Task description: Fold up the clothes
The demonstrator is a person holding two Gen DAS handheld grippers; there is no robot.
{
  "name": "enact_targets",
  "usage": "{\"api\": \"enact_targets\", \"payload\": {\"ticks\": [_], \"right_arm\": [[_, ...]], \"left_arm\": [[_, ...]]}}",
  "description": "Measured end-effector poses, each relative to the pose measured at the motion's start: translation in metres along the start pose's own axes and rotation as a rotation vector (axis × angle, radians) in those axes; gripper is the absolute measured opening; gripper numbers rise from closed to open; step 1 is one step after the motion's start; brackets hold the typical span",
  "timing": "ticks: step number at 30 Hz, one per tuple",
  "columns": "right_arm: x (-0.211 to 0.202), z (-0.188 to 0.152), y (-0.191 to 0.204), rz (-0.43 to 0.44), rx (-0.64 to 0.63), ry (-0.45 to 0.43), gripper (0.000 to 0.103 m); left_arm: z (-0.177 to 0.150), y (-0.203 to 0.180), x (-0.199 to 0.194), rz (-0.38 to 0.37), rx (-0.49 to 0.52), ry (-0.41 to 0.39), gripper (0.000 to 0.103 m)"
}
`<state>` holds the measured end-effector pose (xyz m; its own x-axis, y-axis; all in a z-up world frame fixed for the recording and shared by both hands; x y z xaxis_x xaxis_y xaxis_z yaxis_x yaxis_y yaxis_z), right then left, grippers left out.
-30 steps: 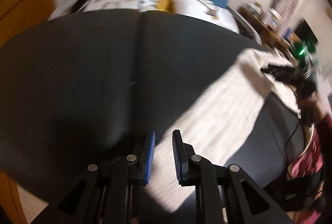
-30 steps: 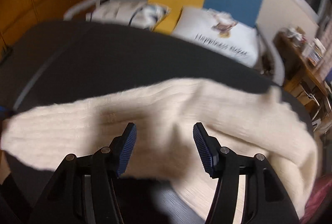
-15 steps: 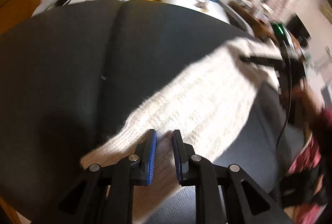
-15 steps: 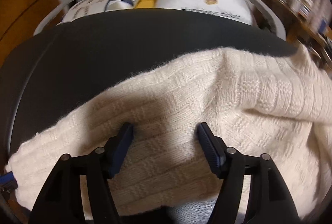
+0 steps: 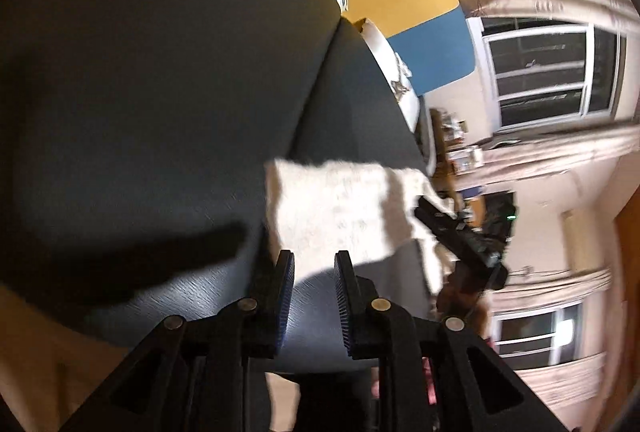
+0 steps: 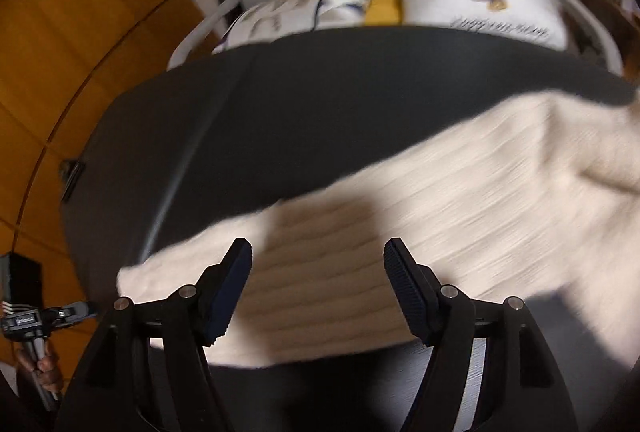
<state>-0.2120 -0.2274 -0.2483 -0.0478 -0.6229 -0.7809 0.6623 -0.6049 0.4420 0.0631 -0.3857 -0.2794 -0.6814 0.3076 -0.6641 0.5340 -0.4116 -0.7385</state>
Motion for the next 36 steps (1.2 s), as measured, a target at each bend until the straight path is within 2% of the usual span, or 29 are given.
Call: {"api": "enact_targets", "payload": {"ticks": [3,6,8,13,16,23,24,27,32,34,35,36], "right_arm": [[0.017,-0.014,0.0,0.012,0.066,0.031,0.072],[0.015,-0.017,-0.002,0.009,0.101,-0.008,0.072],[0.013,-0.016,-0.005,0.018,0.127,-0.015,0.072],[0.02,-0.015,0.0,-0.012,0.075,-0.01,0.073],[0.024,-0.015,0.003,-0.03,0.043,-0.007,0.083],[0.032,-0.014,0.009,-0.072,-0.03,-0.001,0.091],[0.034,-0.013,0.01,-0.078,-0.04,0.0,0.092],[0.034,-0.012,0.011,-0.107,-0.07,0.004,0.094],[0.032,-0.008,0.01,-0.164,-0.118,0.012,0.102],[0.031,-0.006,0.009,-0.186,-0.137,0.015,0.102],[0.031,-0.006,0.009,-0.197,-0.147,0.017,0.102],[0.03,-0.005,0.009,-0.208,-0.157,0.018,0.102]], "left_arm": [[-0.003,-0.001,0.013,-0.028,-0.035,0.01,0.019],[-0.001,0.004,0.019,-0.044,-0.073,0.032,0.019],[-0.003,0.011,0.016,-0.028,-0.101,0.034,0.019],[-0.007,0.025,0.001,-0.021,-0.138,0.01,0.019],[-0.007,0.025,0.006,-0.024,-0.14,0.025,0.019],[-0.006,0.02,0.02,-0.029,-0.136,0.044,0.019],[-0.006,0.021,0.02,-0.033,-0.139,0.038,0.017],[-0.001,0.017,0.02,-0.015,-0.115,0.01,0.004],[0.009,0.01,0.024,0.099,-0.055,-0.057,0.002],[0.012,0.008,0.017,0.125,-0.042,-0.112,0.001],[0.013,0.003,0.011,0.144,-0.011,-0.153,0.001],[0.014,-0.008,0.0,0.177,0.068,-0.22,0.001]]}}
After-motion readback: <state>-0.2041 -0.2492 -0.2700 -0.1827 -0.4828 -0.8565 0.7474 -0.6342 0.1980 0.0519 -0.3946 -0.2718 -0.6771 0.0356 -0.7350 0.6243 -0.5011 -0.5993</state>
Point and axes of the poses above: each gripper's, at about its wrist camera, not at the fingertips, and x roughly the way its jaws point, y to its left, z to its top, the point moved 8 cm from there along x, roughly the way its jaws point, and after that the axes turned 7 degrees about z, right-handed, at the moved point
